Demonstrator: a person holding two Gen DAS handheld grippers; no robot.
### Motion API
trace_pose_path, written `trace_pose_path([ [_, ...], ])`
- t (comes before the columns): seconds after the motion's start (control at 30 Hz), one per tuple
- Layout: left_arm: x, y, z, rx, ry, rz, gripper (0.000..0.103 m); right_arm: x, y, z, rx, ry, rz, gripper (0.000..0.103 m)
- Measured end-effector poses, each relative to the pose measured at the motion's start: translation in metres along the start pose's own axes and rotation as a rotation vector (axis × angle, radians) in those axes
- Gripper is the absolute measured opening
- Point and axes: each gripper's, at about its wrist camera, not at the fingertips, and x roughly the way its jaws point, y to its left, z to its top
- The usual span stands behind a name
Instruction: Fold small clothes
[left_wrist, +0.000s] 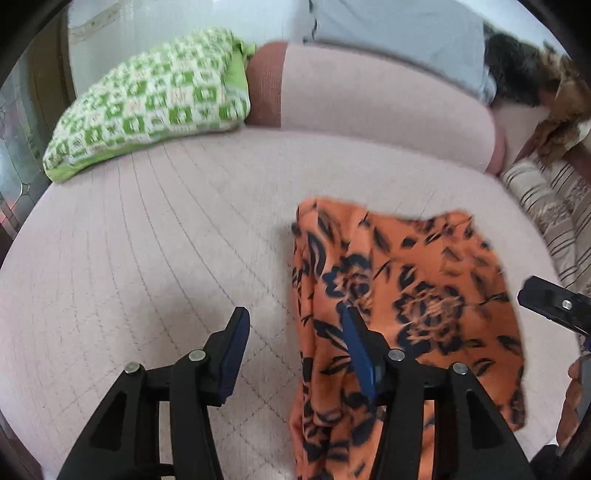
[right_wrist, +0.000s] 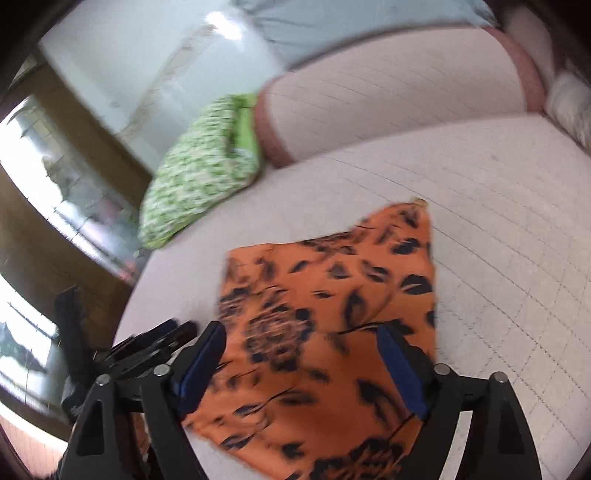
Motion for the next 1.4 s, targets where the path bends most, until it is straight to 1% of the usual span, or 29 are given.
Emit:
trace_pose_path([
  [0.03, 0.011, 0.0, -0.002, 0.003, 0.041, 0.014, 0.053, 0.01, -0.012, -0.002, 0.029, 0.031, -0.013, 0.086],
  [0.07, 0.022, 0.0, -0.003, -0.003, 0.069, 0.011, 0.054, 0.026, -0.025, -0.005, 0.071, 0.078, -0.028, 0.086],
  [0.1, 0.028, 0.001, -0.005, -0.013, 0.078, 0.003, 0.055, 0.035, -0.035, -0.008, 0.107, 0.088, -0.042, 0.086],
  [0.13, 0.028, 0.002, -0.006, -0.016, 0.071, 0.012, 0.06, 0.032, -0.039, -0.01, 0.121, 0.066, -0.037, 0.086],
  [0.17, 0.026, 0.002, -0.005, -0.017, 0.063, 0.027, 0.064, 0.029, -0.038, -0.011, 0.128, 0.049, -0.029, 0.086],
  [0.2, 0.024, 0.003, -0.003, -0.019, 0.059, 0.036, 0.064, 0.026, -0.036, -0.01, 0.13, 0.045, -0.033, 0.086],
  [0.3, 0.012, 0.006, -0.001, -0.027, 0.059, 0.031, 0.064, 0.008, -0.024, -0.01, 0.111, 0.049, -0.052, 0.086],
  [0.4, 0.0, 0.008, -0.004, -0.031, 0.037, 0.026, 0.064, -0.012, -0.009, -0.015, 0.094, 0.019, -0.037, 0.086],
  [0.5, -0.006, 0.009, -0.009, -0.034, 0.03, 0.021, 0.066, -0.013, 0.002, -0.025, 0.074, 0.027, -0.034, 0.086],
  [0.57, 0.0, 0.008, -0.012, -0.031, 0.056, 0.024, 0.069, -0.003, 0.002, -0.033, 0.056, 0.061, -0.052, 0.086],
  [0.63, 0.018, 0.006, -0.017, -0.013, 0.108, 0.038, 0.071, 0.009, -0.008, -0.038, 0.086, 0.093, -0.063, 0.087],
  [0.67, 0.02, 0.006, -0.018, -0.011, 0.118, 0.04, 0.071, 0.011, -0.01, -0.038, 0.101, 0.089, -0.063, 0.086],
  [0.73, 0.013, 0.008, -0.017, -0.024, 0.101, 0.034, 0.071, 0.005, -0.007, -0.034, 0.128, 0.08, -0.055, 0.086],
  [0.8, 0.001, 0.009, -0.016, -0.02, 0.09, 0.042, 0.071, -0.011, 0.002, -0.031, 0.11, 0.047, -0.03, 0.087],
  [0.93, -0.032, 0.009, -0.022, -0.013, 0.035, 0.039, 0.071, -0.042, 0.018, -0.035, 0.054, -0.039, -0.068, 0.087],
  [1.0, -0.051, 0.005, -0.031, -0.01, 0.007, 0.036, 0.074, -0.056, 0.022, -0.045, 0.054, -0.064, -0.085, 0.087],
  [1.07, -0.068, 0.0, -0.043, -0.01, -0.033, 0.044, 0.08, -0.07, 0.028, -0.063, 0.033, -0.087, -0.116, 0.087],
  [1.13, -0.084, -0.005, -0.058, -0.007, -0.085, 0.061, 0.081, -0.08, 0.036, -0.087, -0.013, -0.107, -0.173, 0.087],
  [1.17, -0.089, -0.008, -0.066, -0.005, -0.094, 0.072, 0.081, -0.084, 0.04, -0.1, -0.047, -0.12, -0.218, 0.087],
  [1.2, -0.092, -0.01, -0.072, -0.002, -0.096, 0.078, 0.081, -0.089, 0.044, -0.117, -0.083, -0.135, -0.281, 0.092],
  [1.27, -0.099, -0.013, -0.084, -0.004, -0.099, 0.082, 0.081, -0.093, 0.049, -0.139, -0.124, -0.136, -0.344, 0.103],
  [1.33, -0.107, -0.016, -0.095, 0.003, -0.107, 0.079, 0.081, -0.097, 0.055, -0.162, -0.166, -0.134, -0.406, 0.103],
  [1.4, -0.115, -0.019, -0.104, 0.004, -0.118, 0.086, 0.081, -0.103, 0.059, -0.177, -0.196, -0.14, -0.442, 0.103],
])
